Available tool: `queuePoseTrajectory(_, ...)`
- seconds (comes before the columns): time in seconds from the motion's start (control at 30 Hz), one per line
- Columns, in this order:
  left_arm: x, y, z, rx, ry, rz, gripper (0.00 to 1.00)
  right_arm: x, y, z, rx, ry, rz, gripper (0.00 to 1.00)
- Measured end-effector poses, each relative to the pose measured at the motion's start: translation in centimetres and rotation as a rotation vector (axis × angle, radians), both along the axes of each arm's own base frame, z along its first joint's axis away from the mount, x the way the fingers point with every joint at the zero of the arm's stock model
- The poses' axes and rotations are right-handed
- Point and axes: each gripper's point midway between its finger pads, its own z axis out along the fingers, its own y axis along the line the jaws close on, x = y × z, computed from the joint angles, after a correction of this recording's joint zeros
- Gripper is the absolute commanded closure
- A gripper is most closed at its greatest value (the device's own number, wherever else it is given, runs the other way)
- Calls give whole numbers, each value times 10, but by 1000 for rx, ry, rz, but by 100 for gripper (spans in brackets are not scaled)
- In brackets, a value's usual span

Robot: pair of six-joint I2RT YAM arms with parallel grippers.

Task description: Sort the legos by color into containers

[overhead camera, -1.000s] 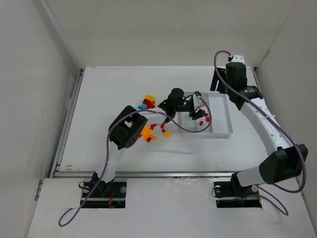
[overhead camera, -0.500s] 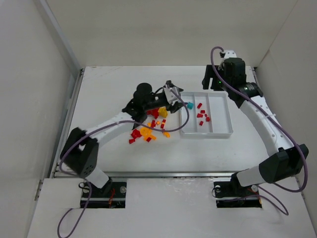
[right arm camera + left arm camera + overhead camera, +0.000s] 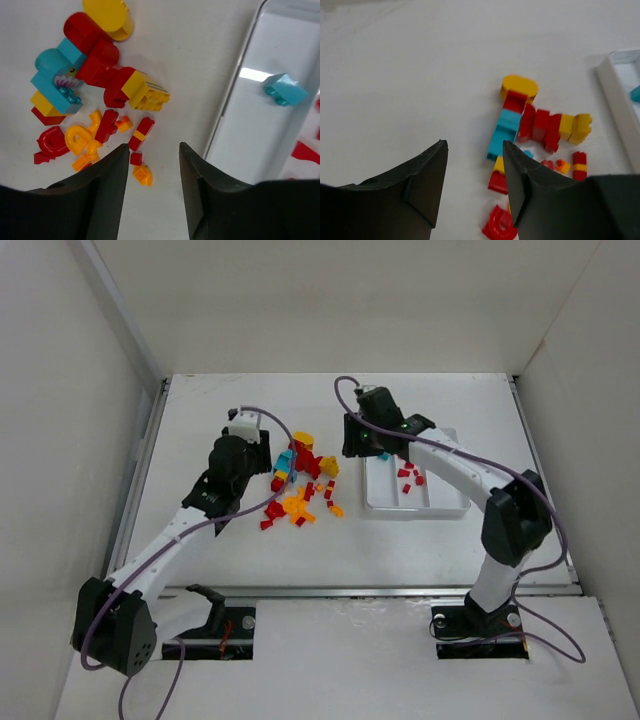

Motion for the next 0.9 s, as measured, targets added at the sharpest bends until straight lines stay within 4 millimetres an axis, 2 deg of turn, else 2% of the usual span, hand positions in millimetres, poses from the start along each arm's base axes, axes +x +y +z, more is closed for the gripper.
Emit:
queuePoseTrajectory(0.07,-10,17,-25,-16,57,81,55,-3,13,-25,-2,59,2,51)
queuePoseTrajectory(0.17,-26,25,-53,-34,99,136,55,-11,29,-70,-26,166,5,47)
queuePoseTrajectory(0.3,-37,30,-69,-66,104,175,55,-21,40,-113,-64,270,-3,43)
queuePoseTrajectory(0.4,-40,32,-71,-87,85,196,54,-26,45,-124,-83,305,-8,41)
queuePoseTrajectory(0.8,-44,36,-70,-118,38,228,50,-37,57,-128,-115,312,-12,39)
queuePoseTrajectory(0.9,-45,37,-69,-121,32,232,48,-35,57,-139,-138,324,-30,46)
